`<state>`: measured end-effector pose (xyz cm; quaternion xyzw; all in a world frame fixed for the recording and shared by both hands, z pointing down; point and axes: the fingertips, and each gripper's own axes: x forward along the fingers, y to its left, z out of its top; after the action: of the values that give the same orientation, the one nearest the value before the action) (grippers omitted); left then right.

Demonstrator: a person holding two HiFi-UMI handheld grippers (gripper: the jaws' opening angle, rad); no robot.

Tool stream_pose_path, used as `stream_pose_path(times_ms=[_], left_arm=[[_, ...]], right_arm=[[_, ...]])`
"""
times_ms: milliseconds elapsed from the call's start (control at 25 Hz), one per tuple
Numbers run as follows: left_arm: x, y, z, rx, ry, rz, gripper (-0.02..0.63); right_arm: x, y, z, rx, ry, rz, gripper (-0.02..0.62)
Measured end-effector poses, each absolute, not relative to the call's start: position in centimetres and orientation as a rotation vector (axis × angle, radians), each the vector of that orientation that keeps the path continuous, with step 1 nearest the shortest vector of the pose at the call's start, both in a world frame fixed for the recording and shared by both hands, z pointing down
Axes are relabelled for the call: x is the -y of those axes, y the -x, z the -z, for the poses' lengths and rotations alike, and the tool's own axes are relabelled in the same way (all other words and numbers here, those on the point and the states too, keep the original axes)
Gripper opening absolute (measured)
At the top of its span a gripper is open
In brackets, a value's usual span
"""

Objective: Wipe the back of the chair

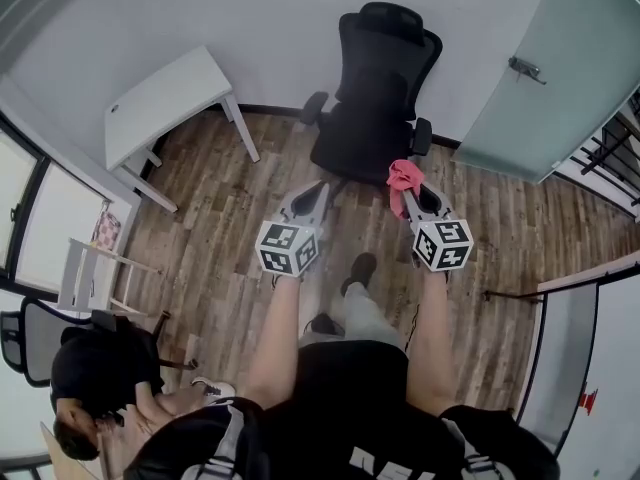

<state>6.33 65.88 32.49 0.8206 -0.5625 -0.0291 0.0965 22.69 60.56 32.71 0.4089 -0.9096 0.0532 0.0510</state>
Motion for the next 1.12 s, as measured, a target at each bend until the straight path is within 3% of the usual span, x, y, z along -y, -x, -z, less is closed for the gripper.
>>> stream_pose_path(times_ms=[480, 1120], left_arm=[[-61.3, -4.9, -32.8, 1.685, -2.418, 0.059, 0.021], [-44.1, -1.9, -32.1, 1.658, -2.439, 0.024, 0.021]], right_arm=[[-55.7, -21.4, -33.6, 2.775, -1.239, -0.201, 0.084], [-38.7, -18.5, -33.5, 2.757, -1.26, -0.232, 0.084]])
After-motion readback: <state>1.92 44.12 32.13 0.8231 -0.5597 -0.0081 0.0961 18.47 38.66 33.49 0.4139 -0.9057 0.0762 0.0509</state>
